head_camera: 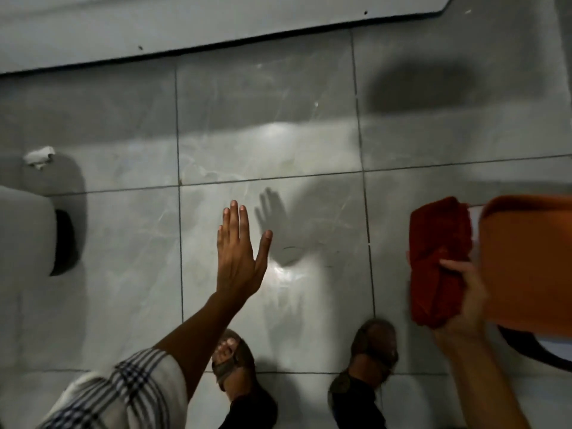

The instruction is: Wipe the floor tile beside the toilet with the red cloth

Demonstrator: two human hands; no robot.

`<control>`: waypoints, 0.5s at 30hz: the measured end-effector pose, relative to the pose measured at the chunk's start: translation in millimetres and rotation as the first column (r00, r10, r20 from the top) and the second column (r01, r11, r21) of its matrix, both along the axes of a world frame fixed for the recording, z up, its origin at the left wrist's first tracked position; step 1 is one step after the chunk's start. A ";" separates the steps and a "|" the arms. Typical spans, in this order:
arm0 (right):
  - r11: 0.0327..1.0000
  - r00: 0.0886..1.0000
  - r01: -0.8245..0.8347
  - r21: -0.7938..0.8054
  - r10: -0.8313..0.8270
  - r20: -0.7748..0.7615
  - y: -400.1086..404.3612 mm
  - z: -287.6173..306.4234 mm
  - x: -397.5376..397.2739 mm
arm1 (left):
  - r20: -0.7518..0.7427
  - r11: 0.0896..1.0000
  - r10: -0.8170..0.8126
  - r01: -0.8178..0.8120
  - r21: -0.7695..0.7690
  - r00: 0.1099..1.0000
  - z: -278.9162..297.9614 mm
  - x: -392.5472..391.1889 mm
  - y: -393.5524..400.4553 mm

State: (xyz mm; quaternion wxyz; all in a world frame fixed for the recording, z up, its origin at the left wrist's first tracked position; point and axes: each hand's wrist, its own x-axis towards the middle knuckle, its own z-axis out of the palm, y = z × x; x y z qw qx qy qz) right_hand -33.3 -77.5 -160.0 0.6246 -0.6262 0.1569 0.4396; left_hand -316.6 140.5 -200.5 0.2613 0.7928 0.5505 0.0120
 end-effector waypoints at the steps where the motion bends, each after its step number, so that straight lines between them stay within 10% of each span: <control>1: 0.993 0.991 -0.100 -0.060 0.105 0.081 13.0 -16.9 -14.9 | -0.007 1.000 0.015 -0.015 -0.010 1.000 -16.6 -12.4 0.3; 3: 0.898 0.894 -0.351 -0.265 0.405 0.189 35.8 -72.0 -43.3 | -0.025 0.999 0.019 -0.020 -0.025 1.000 -56.6 -35.7 -2.5; 8: 0.286 0.140 -0.572 -0.769 0.958 0.252 35.3 -231.3 -121.5 | -0.087 0.991 -0.052 0.041 -0.124 0.995 -170.4 -95.0 -20.4; 15: 0.384 -0.103 -0.269 -0.883 0.900 0.423 25.0 -303.7 -133.3 | -0.068 0.991 -0.115 0.110 -0.076 0.991 -231.8 -136.2 -15.0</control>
